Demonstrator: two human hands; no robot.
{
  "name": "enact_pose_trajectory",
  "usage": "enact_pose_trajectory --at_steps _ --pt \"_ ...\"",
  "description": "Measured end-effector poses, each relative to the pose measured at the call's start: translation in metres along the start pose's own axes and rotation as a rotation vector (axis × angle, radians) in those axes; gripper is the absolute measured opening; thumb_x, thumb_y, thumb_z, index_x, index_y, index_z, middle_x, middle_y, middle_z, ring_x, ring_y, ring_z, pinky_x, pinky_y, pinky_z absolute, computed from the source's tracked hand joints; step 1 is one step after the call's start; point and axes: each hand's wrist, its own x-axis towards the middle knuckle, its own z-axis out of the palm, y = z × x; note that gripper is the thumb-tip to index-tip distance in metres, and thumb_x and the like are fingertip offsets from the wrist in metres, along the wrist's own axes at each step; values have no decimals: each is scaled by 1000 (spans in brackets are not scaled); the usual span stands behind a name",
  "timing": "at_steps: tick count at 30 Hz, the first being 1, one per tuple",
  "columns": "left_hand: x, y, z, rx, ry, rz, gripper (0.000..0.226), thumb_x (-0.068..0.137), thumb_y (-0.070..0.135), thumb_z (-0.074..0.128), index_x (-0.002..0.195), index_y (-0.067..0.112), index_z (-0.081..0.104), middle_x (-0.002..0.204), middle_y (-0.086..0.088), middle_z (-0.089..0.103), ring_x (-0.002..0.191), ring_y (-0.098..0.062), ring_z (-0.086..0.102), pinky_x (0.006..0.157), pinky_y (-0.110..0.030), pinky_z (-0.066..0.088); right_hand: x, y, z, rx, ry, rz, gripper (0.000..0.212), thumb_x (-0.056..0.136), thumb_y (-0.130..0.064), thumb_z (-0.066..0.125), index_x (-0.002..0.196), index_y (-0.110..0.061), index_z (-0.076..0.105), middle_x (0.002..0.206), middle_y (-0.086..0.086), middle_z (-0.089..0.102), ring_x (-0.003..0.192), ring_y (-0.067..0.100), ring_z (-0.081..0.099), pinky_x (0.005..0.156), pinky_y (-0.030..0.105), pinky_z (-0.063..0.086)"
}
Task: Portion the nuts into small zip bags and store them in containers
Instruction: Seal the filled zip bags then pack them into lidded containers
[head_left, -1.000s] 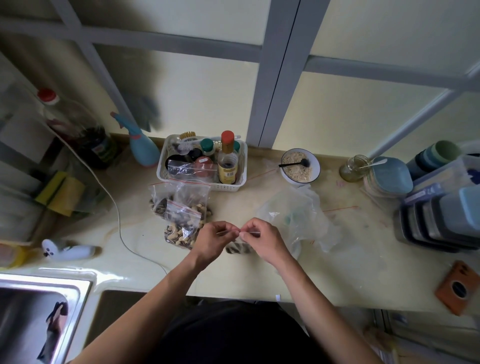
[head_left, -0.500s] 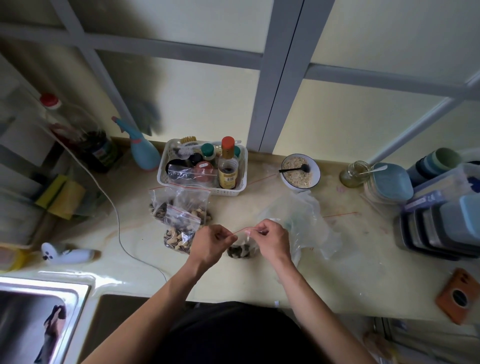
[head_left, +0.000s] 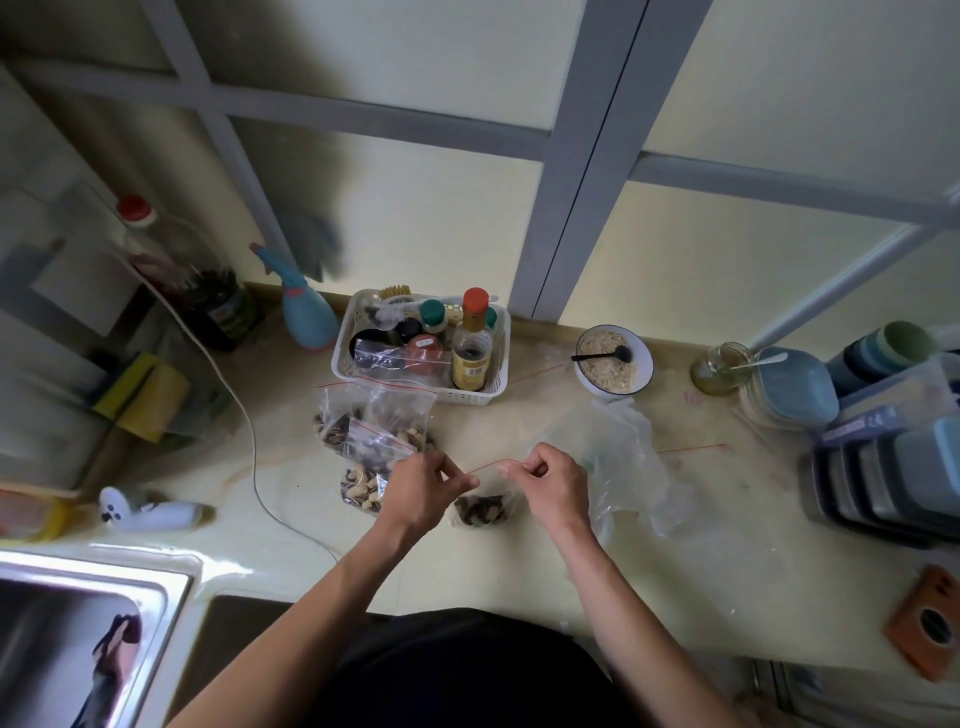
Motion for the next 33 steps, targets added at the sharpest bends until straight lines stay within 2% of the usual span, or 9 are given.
enact_pose_trajectory --at_steps 7,11,14,16,20,23,28,30,33 --pt "16 -1 -14 12 20 41 15 83 29 74 71 26 66 59 7 62 54 -3 53 57 -24 41 14 -5 1 52 -237 -58 35 82 -33 80 73 -16 51 65 -12 53 61 7 43 61 24 38" --pt "28 -2 -21 -27 21 74 13 84 22 74 73 25 67 59 8 58 55 -1 52 52 -15 36 23 -12 8 -61 -331 -96 33 78 -29 81 83 -20 49 77 -9 58 68 9 47 63 23 39" --pt "40 -1 -26 -38 35 113 7 85 23 74 79 22 70 68 7 65 59 -4 55 57 -19 43 37 -24 10 -171 -300 -135 17 85 -17 71 81 -26 57 73 -9 62 73 16 56 62 15 40" --pt "48 1 -30 -67 68 123 6 87 22 71 82 23 71 72 6 68 62 -6 57 61 -24 46 48 -34 13 -174 -258 -111 12 89 -14 67 88 -25 69 79 -11 68 82 16 62 70 19 44" --pt "57 3 -39 -132 177 107 13 91 14 63 97 25 69 64 6 61 55 -6 53 55 -23 45 69 -42 29 -95 -240 -8 13 93 -16 65 100 -21 74 96 -4 76 92 15 69 73 22 48" --pt "65 0 -47 -207 251 52 18 92 11 60 102 25 66 65 2 60 54 -4 52 54 -22 47 82 -45 39 0 -200 71 24 94 -18 65 117 -18 72 110 -3 74 101 16 69 80 22 50" --pt "81 -7 -55 -244 338 3 21 93 10 58 105 25 63 67 -1 59 53 -4 47 51 -22 42 94 -51 45 37 -121 134 10 95 -15 64 100 -19 71 93 -6 72 82 7 65 59 8 42" --pt "84 -10 -54 -248 327 0 20 94 9 57 106 25 63 67 0 59 54 -4 47 49 -17 39 98 -52 48 33 -105 135 11 96 -17 65 104 -20 71 94 -4 72 81 8 65 54 4 40" --pt "88 -12 -51 -230 321 19 20 92 10 58 103 26 64 69 0 60 56 -5 48 49 -16 38 101 -54 53 27 -93 144 14 96 -20 65 109 -18 71 99 -1 73 83 11 67 55 8 40"
